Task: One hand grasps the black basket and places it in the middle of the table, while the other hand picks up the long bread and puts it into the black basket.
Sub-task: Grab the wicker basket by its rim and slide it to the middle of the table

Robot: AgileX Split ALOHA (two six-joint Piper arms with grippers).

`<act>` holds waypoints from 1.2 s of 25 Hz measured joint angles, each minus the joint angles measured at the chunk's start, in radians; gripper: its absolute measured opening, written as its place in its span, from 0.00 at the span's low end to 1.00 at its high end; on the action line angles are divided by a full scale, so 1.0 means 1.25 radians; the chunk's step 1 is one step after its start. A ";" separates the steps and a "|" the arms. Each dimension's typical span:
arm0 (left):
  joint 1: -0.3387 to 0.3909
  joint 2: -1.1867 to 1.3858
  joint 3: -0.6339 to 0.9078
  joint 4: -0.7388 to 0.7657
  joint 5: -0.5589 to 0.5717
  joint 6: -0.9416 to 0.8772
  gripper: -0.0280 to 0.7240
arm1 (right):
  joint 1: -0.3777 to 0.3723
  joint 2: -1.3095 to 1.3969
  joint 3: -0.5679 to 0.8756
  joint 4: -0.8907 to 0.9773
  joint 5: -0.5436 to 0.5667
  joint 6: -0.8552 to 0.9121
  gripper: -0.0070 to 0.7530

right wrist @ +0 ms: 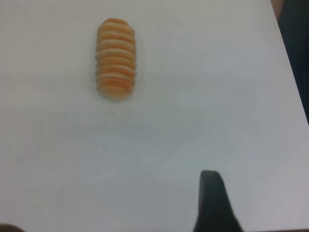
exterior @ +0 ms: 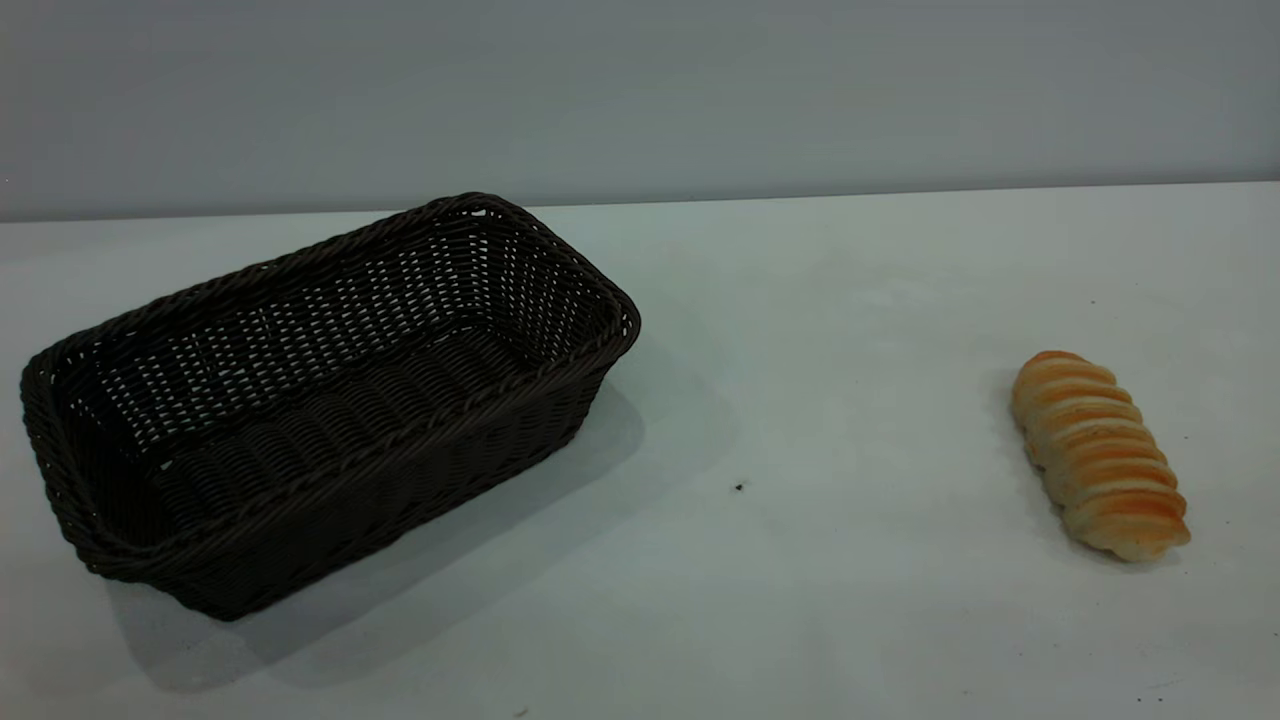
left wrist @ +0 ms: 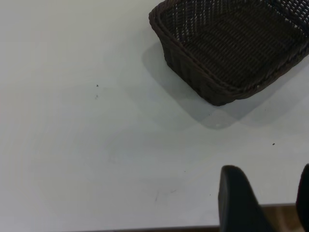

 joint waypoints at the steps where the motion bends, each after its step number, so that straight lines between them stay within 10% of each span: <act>1: 0.000 0.000 0.000 0.000 0.000 0.000 0.52 | 0.000 0.000 0.000 0.000 0.000 0.000 0.61; 30: 0.000 0.000 0.000 0.000 0.000 0.000 0.52 | 0.000 0.000 0.000 0.000 0.000 0.000 0.46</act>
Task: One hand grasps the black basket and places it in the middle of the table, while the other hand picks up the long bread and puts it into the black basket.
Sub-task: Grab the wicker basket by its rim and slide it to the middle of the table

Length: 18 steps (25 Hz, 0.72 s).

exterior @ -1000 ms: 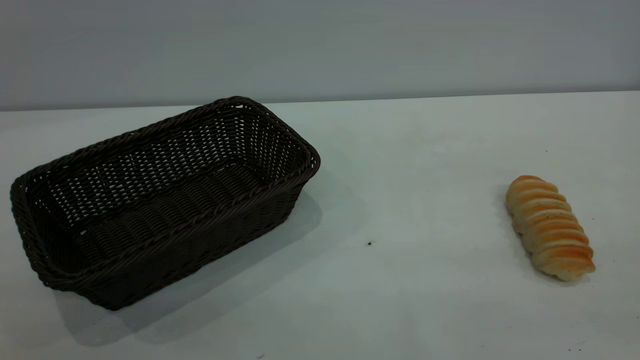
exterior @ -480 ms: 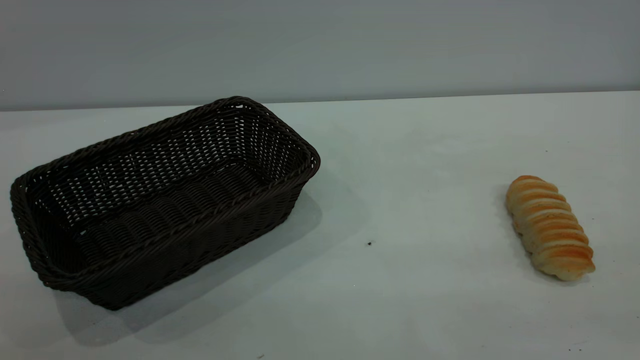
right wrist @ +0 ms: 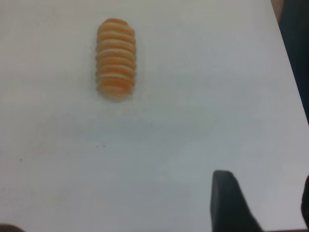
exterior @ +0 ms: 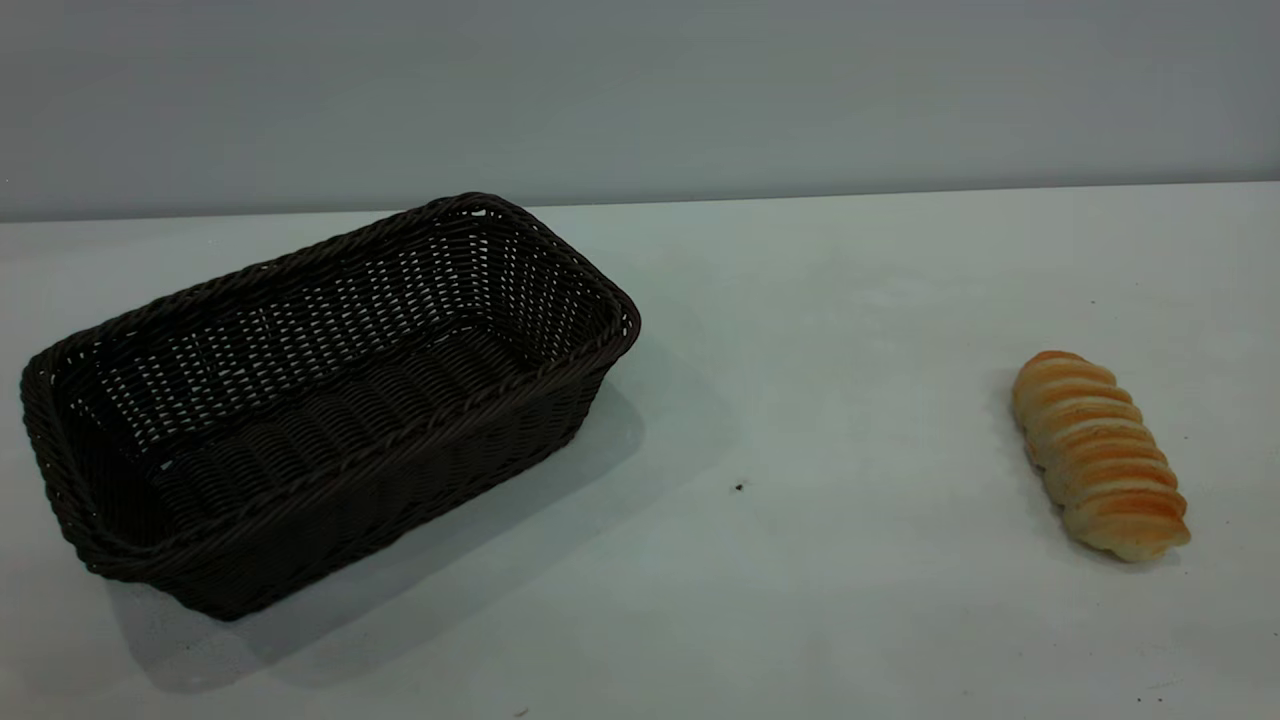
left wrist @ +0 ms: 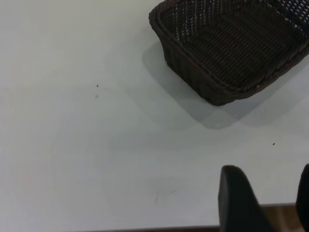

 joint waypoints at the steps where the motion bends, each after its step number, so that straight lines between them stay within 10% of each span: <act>1: 0.000 0.000 0.000 0.000 0.000 0.000 0.52 | 0.000 0.000 0.000 0.000 0.000 0.000 0.45; 18: 0.000 0.074 -0.075 -0.039 -0.090 0.000 0.52 | 0.000 0.073 -0.088 0.129 -0.139 -0.082 0.41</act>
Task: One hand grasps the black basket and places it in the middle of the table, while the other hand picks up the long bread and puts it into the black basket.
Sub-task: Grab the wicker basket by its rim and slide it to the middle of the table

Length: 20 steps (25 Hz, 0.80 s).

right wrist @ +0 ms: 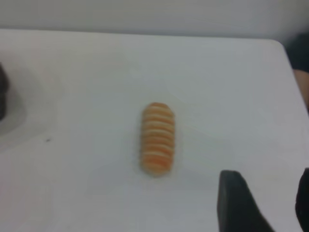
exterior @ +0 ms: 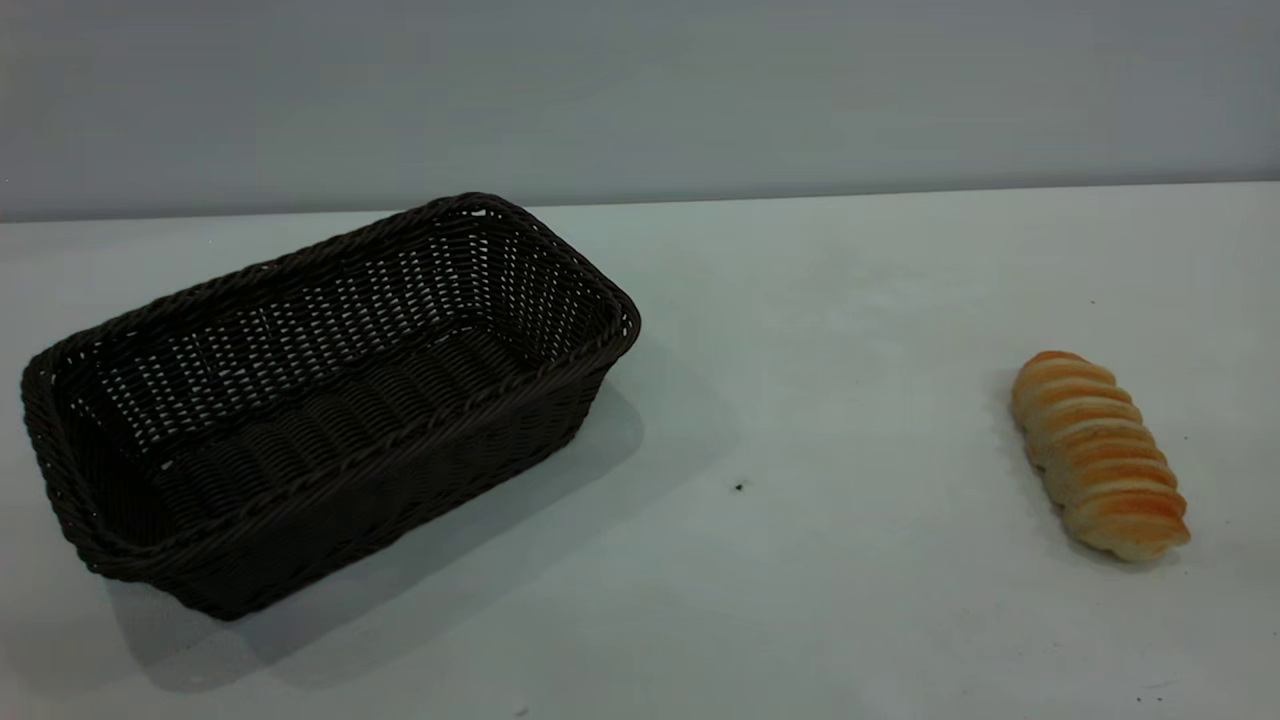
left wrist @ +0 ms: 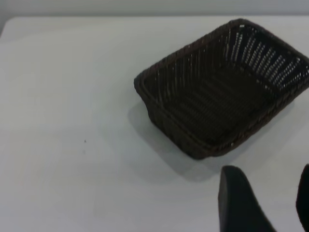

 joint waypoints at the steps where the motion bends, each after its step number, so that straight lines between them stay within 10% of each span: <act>1: 0.000 0.034 -0.007 0.000 -0.001 0.000 0.52 | 0.000 0.025 -0.007 0.018 -0.005 -0.014 0.42; 20: 0.000 0.784 -0.060 0.082 -0.198 -0.241 0.52 | 0.000 0.252 -0.022 0.119 -0.026 -0.137 0.49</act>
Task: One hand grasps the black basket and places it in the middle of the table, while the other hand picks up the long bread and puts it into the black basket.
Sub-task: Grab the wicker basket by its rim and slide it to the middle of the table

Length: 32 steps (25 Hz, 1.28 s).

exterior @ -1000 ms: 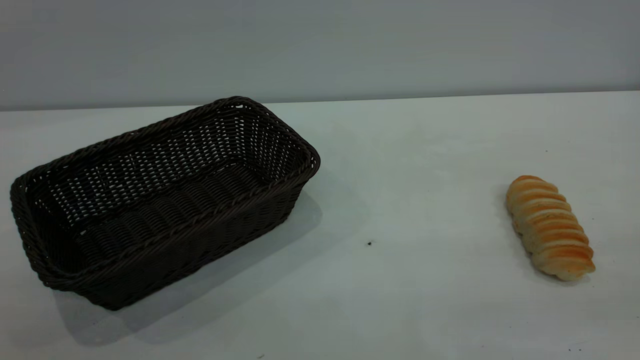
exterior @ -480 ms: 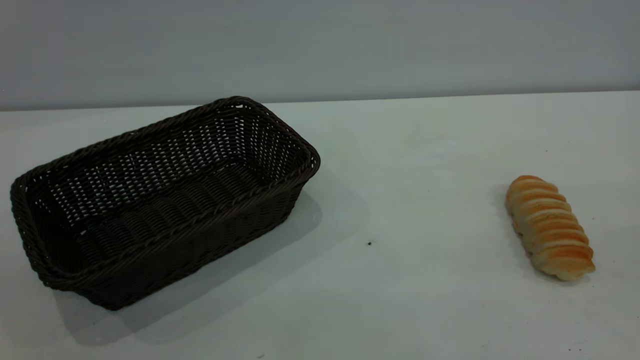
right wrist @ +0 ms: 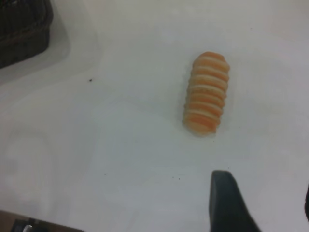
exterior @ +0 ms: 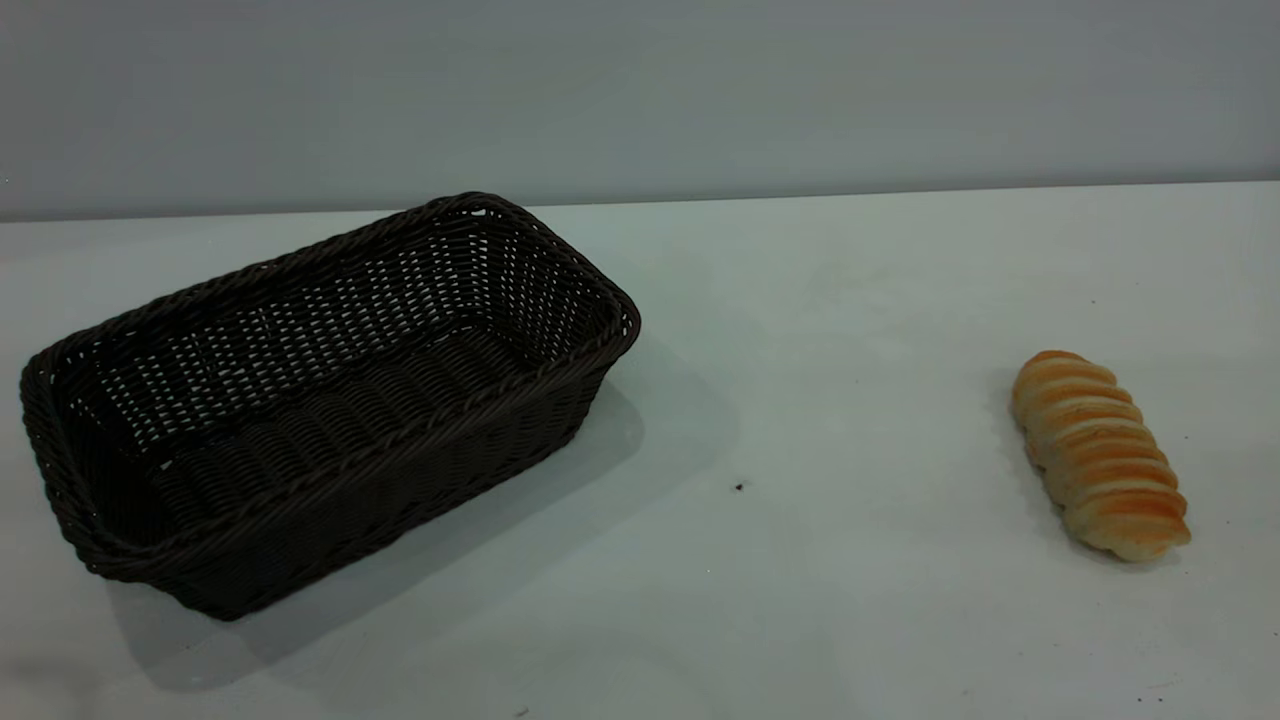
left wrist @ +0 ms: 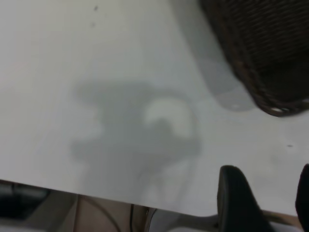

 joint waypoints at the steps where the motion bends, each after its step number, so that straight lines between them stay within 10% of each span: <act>1: 0.000 0.043 -0.003 0.002 -0.023 -0.010 0.52 | 0.000 0.000 0.000 0.000 0.000 0.000 0.49; 11: 0.000 0.343 -0.066 -0.113 -0.232 -0.003 0.86 | 0.000 0.000 0.000 0.002 -0.002 -0.002 0.49; 32: 0.000 0.703 -0.080 -0.210 -0.514 -0.068 0.79 | 0.000 0.000 0.000 0.002 0.001 -0.012 0.49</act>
